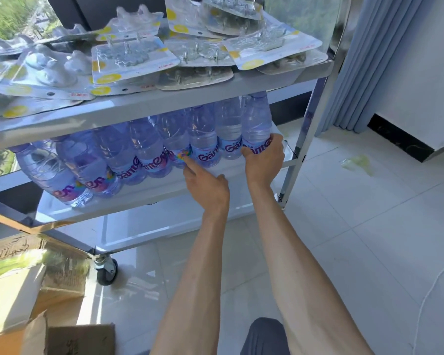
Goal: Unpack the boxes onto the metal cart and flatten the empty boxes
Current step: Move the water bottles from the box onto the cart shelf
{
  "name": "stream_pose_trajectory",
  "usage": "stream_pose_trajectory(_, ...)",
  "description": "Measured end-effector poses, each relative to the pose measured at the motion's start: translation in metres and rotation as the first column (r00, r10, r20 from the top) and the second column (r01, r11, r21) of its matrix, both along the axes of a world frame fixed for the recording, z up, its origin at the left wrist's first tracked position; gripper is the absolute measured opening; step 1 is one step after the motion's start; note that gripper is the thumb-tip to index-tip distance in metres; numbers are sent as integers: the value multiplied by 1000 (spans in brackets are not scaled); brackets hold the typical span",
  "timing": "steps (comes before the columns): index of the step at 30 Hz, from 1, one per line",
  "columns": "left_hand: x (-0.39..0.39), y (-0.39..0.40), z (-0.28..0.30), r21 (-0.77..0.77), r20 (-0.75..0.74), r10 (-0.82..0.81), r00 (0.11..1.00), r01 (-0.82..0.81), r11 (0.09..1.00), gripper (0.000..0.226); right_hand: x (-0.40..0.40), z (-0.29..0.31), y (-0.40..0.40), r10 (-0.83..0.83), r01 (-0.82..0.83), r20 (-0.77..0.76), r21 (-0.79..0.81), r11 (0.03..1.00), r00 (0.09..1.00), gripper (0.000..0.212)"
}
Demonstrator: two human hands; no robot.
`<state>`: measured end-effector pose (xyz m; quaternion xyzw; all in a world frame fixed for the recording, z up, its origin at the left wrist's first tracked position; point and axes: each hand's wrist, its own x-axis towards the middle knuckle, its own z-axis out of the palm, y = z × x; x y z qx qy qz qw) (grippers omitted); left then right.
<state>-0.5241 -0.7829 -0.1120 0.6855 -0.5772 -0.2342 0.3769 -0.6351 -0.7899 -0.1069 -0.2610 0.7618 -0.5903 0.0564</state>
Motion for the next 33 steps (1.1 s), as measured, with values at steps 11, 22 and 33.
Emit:
stream_pose_trajectory(11, -6, -9, 3, 126, 69, -42, 997, 34, 992, 112, -6, -3, -25, -53, 53, 12, 0, 999, 999, 63)
stream_pose_trajectory(22, 19, -23, 28, 70, -23, 152, 988, -150, 986, 97, 1, -16, -26, 8, -7, 6, -38, 999, 1000, 72)
stream_pose_trajectory(33, 24, -36, 19, 61, -38, 207, 978, -204, 977, 75, -6, -21, -39, 59, -56, -38, 78, 995, 998, 79)
